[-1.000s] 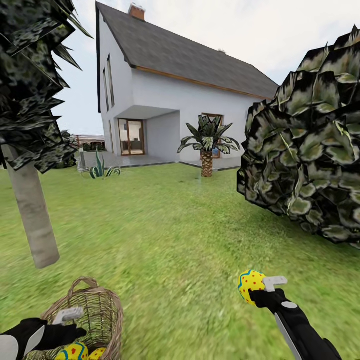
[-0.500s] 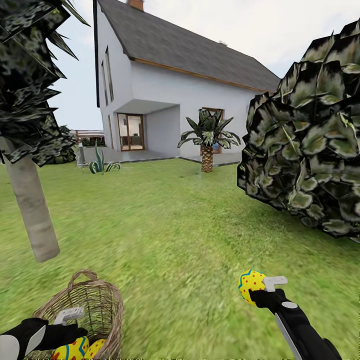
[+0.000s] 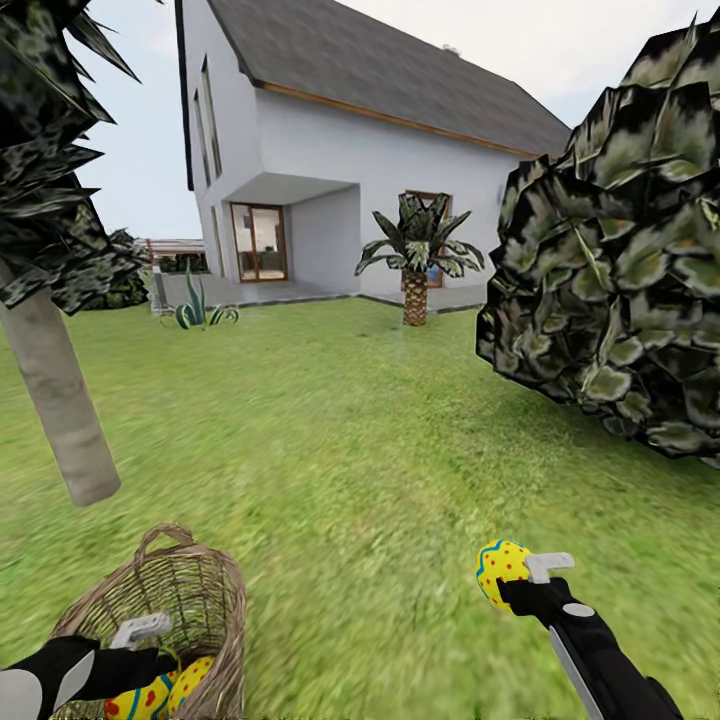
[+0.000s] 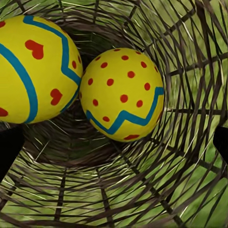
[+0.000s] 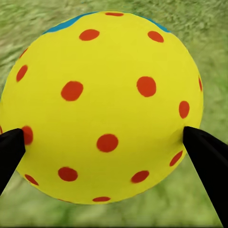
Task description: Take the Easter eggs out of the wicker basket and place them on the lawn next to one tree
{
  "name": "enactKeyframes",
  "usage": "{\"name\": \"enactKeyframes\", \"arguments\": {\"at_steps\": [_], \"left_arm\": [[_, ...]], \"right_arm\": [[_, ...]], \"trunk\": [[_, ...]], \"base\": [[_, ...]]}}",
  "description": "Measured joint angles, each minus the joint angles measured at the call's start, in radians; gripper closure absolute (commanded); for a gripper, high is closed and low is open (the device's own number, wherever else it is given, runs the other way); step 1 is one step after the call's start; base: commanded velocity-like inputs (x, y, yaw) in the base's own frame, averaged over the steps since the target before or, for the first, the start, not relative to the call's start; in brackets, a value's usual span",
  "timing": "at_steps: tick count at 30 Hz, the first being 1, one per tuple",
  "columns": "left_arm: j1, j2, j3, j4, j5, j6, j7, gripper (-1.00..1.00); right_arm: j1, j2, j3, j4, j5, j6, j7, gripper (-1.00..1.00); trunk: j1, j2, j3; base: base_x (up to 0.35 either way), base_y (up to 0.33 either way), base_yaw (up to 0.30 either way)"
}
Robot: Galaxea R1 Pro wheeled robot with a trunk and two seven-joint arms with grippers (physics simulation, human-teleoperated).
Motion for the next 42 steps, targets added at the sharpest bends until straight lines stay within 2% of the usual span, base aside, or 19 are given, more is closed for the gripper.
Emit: {"name": "enactKeyframes", "arguments": {"at_steps": [8,13,23,29,37,42], "left_arm": [[0.000,-0.009,0.000,0.000,0.000,0.000,0.000,-1.00],[0.000,-0.019,-0.001,0.001,0.000,-0.001,-0.001,-1.00],[0.000,-0.021,0.001,0.000,0.001,0.000,-0.002,-1.00],[0.000,-0.023,0.001,0.000,0.001,0.000,-0.002,-1.00],[0.000,-0.023,0.000,0.000,0.004,0.001,-0.002,-1.00],[0.000,-0.035,0.001,0.001,0.003,0.002,-0.002,-1.00]], "right_arm": [[0.000,0.001,0.000,0.000,0.000,0.001,0.000,1.00],[0.000,0.002,0.000,0.000,0.000,0.001,0.000,1.00],[0.000,0.002,0.001,0.001,0.000,0.001,0.000,1.00],[0.000,0.003,0.001,0.002,0.000,0.001,0.000,1.00],[0.000,0.002,0.001,0.002,0.000,0.001,0.000,1.00],[0.000,0.002,0.000,0.000,0.000,0.001,0.000,1.00]], "trunk": [[0.004,-0.002,-0.031],[0.003,-0.002,-0.031],[0.003,-0.002,-0.031],[0.004,-0.002,-0.031],[0.007,-0.004,-0.062],[0.009,-0.005,-0.081]], "base": [[0.000,0.000,0.000],[0.078,0.000,0.000],[0.313,-0.001,0.000],[0.043,-0.003,0.000],[0.000,0.000,0.000],[0.000,0.000,0.000]]}}
